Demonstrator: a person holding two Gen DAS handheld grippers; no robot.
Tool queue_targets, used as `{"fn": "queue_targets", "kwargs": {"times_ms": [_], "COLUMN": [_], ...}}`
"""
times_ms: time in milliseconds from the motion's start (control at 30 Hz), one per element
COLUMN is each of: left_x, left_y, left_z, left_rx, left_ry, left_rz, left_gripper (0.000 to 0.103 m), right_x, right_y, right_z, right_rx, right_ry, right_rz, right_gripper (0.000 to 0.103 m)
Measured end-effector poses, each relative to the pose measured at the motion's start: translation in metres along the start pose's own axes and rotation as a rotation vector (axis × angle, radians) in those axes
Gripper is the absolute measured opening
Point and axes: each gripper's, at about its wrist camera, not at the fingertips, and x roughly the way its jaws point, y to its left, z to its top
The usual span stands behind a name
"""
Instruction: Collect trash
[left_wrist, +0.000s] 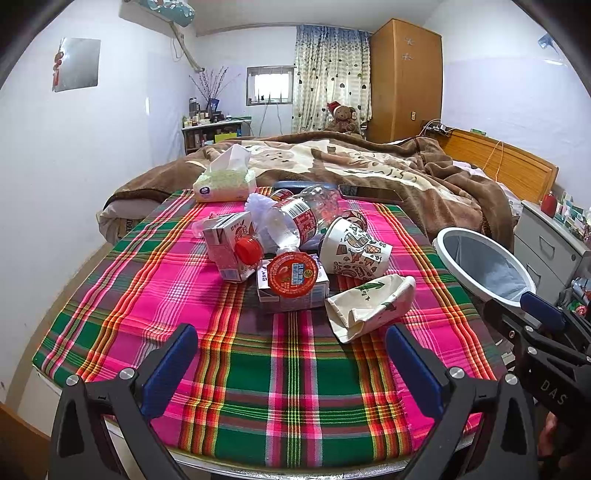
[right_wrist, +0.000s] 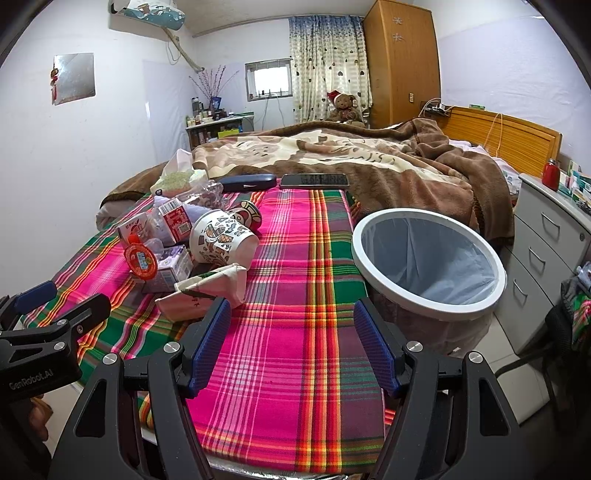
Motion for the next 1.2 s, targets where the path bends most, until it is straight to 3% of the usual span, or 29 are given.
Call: {"fn": "queue_targets", "kwargs": {"times_ms": [700,1200], "left_x": [0.007,0.043], "left_y": [0.005,0.051], "left_z": [0.004,0.027], "left_rx": [-0.008,-0.055], "left_ry": [0.006,0.035], "left_rz": [0.002,-0.055], "left_gripper": [0.103,0.103], "right_x": [0.006,0.045], "right_y": [0.001,0.016], "right_z": [-0.001,0.014], "right_rx": [-0.001,0.07], "right_ry": [0.015,0.097], "right_rz": [0.001,0.183], "right_gripper": [0.07,0.07]}}
